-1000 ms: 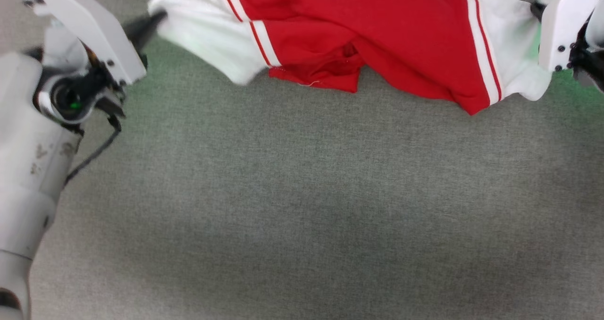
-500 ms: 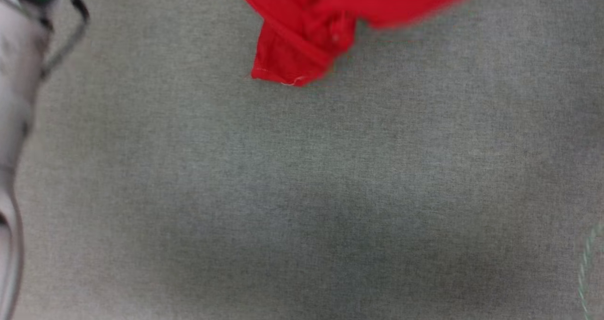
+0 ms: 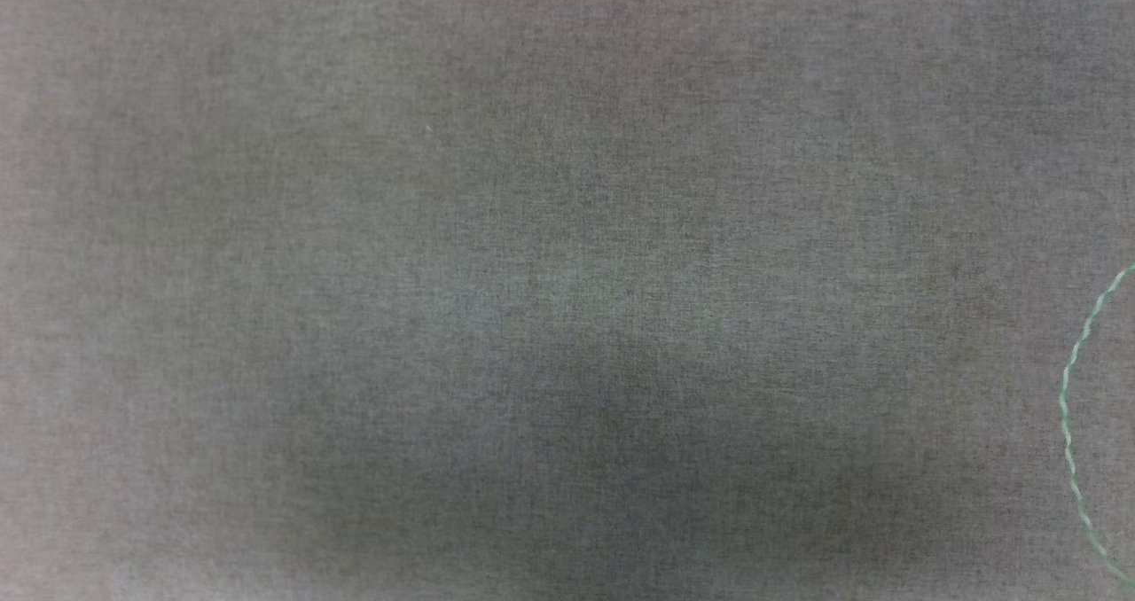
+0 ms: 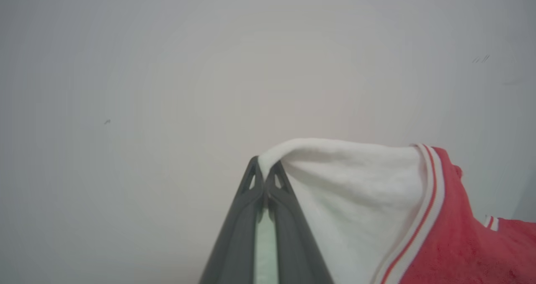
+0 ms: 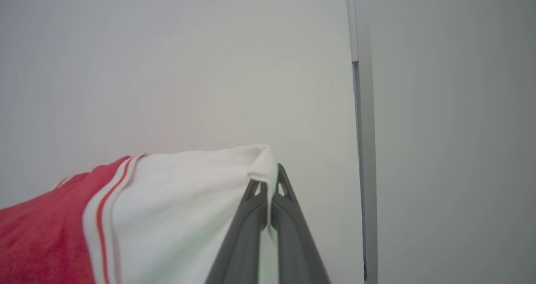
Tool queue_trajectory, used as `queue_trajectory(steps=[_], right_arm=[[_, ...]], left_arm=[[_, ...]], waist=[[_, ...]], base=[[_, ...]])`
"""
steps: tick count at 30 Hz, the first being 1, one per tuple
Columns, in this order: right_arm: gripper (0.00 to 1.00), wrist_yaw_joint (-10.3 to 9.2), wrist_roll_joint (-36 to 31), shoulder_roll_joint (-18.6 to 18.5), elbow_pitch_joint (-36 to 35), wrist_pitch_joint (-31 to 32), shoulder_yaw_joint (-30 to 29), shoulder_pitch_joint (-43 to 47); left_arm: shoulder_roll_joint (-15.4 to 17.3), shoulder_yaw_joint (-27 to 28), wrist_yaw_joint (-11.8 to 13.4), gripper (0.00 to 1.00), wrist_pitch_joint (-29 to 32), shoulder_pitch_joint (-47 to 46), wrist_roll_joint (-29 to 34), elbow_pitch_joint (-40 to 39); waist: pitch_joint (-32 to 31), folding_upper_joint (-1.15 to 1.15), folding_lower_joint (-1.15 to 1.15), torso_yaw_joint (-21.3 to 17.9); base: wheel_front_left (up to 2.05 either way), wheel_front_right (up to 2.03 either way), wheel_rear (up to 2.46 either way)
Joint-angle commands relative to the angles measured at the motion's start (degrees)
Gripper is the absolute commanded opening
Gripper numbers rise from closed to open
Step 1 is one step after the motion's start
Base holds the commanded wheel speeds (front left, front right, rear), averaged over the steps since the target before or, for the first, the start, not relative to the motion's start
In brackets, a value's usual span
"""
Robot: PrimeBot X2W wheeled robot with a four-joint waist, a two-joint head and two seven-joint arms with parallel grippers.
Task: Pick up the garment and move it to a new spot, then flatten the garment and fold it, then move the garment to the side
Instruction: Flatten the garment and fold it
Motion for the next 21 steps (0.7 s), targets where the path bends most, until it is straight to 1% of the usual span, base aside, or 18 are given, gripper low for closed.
queue_trajectory(steps=[1, 5, 7, 9, 12, 14, 17, 21], right_arm=[[0.0, -0.09, 0.12, 0.01, 0.16, -0.35, 0.3, 0.85], [0.0, -0.08, 2.45, 1.04, -0.37, -0.83, 4.4, 6.02], [0.0, -0.08, 4.8, 1.1, -2.31, -0.48, 7.83, 9.93], [0.0, -0.09, 7.31, -0.31, -5.52, -0.19, 11.99, 14.86], [0.0, -0.08, 12.79, -2.41, -12.36, 0.66, 17.56, 22.91], [0.0, -0.08, 16.79, -5.0, -17.72, 1.55, 20.47, 28.64], [0.0, -0.08, 22.18, -9.0, -26.05, 3.03, 23.17, 37.77], [0.0, -0.08, 26.59, -14.08, -36.35, 4.66, 23.65, 49.39]], left_arm=[[-0.24, 0.24, -0.39, 0.0, 0.02, 1.1, 0.58, 0.01], [-1.93, 2.83, -1.72, 0.0, 0.03, 6.99, -0.93, -0.39], [-2.89, 1.47, -1.99, 0.0, 0.02, 11.39, -2.51, -2.33], [-2.33, 0.16, -1.9, 0.0, 0.15, 16.23, -5.6, -5.32], [-0.33, -1.42, -1.93, 0.0, 0.78, 24.07, -10.91, -11.1], [1.25, -2.59, -1.94, 0.0, 1.28, 29.92, -14.23, -15.45], [4.16, -4.37, -1.95, 0.0, 1.93, 38.63, -18.78, -22.79], [8.09, -5.69, -1.95, 0.0, 1.8, 51.18, -23.41, -31.24]], waist=[[-0.11, 0.0, 0.0, 0.02], [-1.07, 0.0, 0.0, 0.02], [-1.77, 0.0, 0.0, 0.07], [-2.6, 0.0, 0.0, 0.29], [-4.05, 0.0, 0.0, -0.01], [-5.1, 0.0, 0.0, -0.31], [-6.96, 0.0, 0.0, -0.99], [-9.84, 0.0, 0.0, -1.49]], base=[[0.0, 0.0, 0.0], [0.0, 0.0, 0.0], [0.0, 0.0, 0.0], [0.0, 0.0, 0.0], [0.0, 0.0, 0.0], [0.0, 0.0, 0.0], [0.0, 0.0, 0.0], [0.0, 0.0, 0.0]])
